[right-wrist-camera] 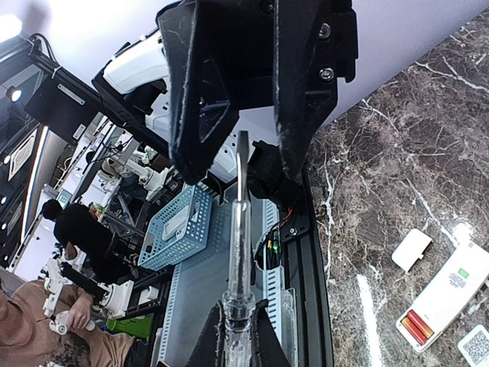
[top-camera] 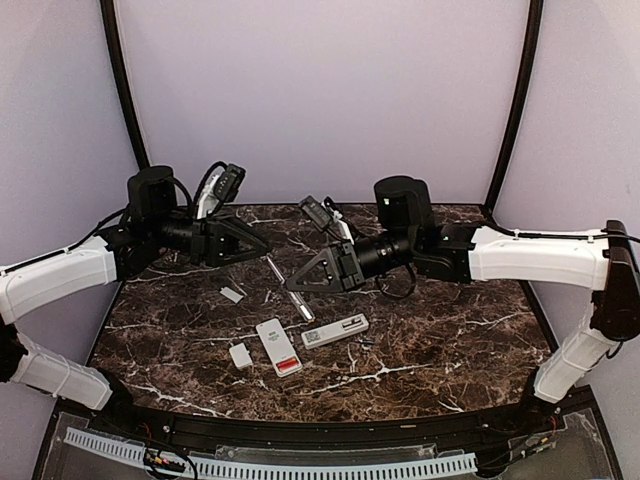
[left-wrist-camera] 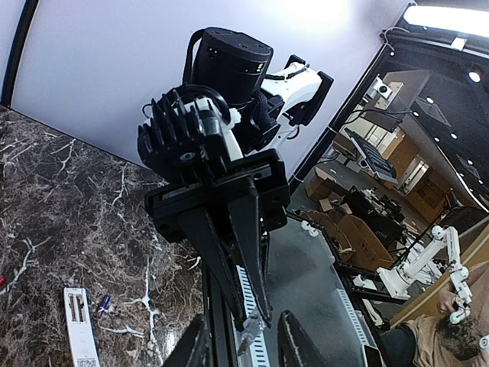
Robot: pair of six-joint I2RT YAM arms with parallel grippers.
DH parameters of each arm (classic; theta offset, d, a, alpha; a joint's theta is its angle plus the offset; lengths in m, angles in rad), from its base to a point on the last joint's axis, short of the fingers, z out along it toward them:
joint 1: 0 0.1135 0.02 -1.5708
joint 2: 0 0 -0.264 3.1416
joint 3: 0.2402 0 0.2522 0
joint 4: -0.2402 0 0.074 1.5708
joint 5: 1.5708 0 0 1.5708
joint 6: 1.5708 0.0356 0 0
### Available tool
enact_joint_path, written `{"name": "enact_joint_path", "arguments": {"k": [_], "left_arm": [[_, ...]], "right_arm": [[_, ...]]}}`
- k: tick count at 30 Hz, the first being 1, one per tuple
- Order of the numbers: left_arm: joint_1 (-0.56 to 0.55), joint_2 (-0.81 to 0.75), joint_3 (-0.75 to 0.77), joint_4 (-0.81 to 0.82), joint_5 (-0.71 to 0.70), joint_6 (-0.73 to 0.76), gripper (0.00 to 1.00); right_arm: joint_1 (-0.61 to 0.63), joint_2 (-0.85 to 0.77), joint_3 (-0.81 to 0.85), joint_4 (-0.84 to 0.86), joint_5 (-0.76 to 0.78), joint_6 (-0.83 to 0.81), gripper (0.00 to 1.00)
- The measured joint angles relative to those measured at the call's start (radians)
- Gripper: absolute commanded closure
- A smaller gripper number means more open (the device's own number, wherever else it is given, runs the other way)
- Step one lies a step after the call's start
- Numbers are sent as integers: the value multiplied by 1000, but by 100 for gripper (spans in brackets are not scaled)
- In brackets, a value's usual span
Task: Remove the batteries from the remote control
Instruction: Pass from the right arm to the left
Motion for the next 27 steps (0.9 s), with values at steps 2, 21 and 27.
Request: {"name": "enact_joint_path", "arguments": {"k": [2,21,27], "left_arm": [[0,0,0,6,6,-7,77],[0,-2,0,41,30,-61,100],[0,-2,0,47,34,-70,100]], "right_arm": [[0,0,0,12,-2,8,100],[0,0,-24,92,-8,40,100],[-2,0,-31,109,-5,41,100]]}}
